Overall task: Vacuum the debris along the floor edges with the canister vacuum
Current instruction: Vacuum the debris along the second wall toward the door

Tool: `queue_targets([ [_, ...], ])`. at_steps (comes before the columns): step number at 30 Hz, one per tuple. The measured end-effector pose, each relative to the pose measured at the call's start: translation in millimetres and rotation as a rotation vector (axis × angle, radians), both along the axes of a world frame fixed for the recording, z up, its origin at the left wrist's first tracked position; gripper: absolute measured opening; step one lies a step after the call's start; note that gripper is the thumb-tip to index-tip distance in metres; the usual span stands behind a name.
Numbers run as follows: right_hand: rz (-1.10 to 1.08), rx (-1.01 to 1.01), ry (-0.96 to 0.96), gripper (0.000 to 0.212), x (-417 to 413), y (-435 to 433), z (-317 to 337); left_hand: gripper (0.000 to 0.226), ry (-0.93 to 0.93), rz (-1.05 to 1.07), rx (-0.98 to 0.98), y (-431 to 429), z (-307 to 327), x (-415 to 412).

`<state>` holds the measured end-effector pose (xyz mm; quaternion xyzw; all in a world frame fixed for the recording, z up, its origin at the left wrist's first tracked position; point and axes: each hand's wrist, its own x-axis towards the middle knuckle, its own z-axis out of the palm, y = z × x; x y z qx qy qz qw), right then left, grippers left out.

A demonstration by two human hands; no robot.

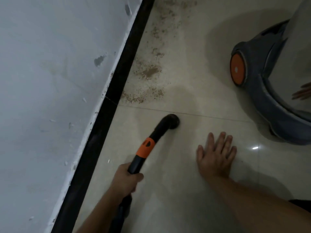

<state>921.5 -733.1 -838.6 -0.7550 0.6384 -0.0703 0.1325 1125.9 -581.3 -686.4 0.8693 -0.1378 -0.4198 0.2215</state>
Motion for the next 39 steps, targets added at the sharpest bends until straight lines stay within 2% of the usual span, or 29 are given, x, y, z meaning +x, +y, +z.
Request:
queue_targets([
  [3,-0.005,-0.002,-0.011,0.068,2,0,1,0.016,-0.025,-0.022,-0.040,-6,-15,-16],
  [6,-0.006,-0.009,-0.010,0.068,3,-1,-1,0.019,-0.295,0.028,-0.001,-17,-24,11],
  [8,-0.006,-0.026,-0.016,0.067,2,-1,-4,0.015,-0.408,0.111,0.013,-19,-23,35],
  [10,0.000,-0.036,-0.014,0.066,1,-1,-8,0.015,-0.414,0.113,0.002,-15,-20,45],
  [15,-0.006,-0.051,0.017,0.065,0,1,-9,0.023,-0.295,-0.291,0.031,-12,-27,-2],
  [22,0.019,0.054,0.127,0.071,2,-3,-2,0.021,-0.607,-0.091,0.082,17,-42,19],
  [24,0.034,0.061,0.135,0.068,1,-2,0,0.022,-0.649,-0.114,0.103,32,-44,18],
  [29,0.102,0.168,0.195,0.066,-2,0,16,0.028,-0.521,-0.486,0.160,51,-65,-36],
  [31,0.168,0.185,0.084,0.056,-2,4,33,0.025,-0.504,-0.547,0.142,45,-73,-58],
  [32,0.169,0.211,-0.053,0.048,0,8,43,0.022,-0.503,-0.579,0.132,39,-74,-66],
  [36,-0.119,0.616,-0.753,0.049,17,32,88,0.023,-0.407,-0.692,-0.013,15,-63,-87],
  [39,-0.272,0.723,-0.963,0.032,4,36,99,0.025,-0.207,-0.768,-0.159,4,-46,-88],
])
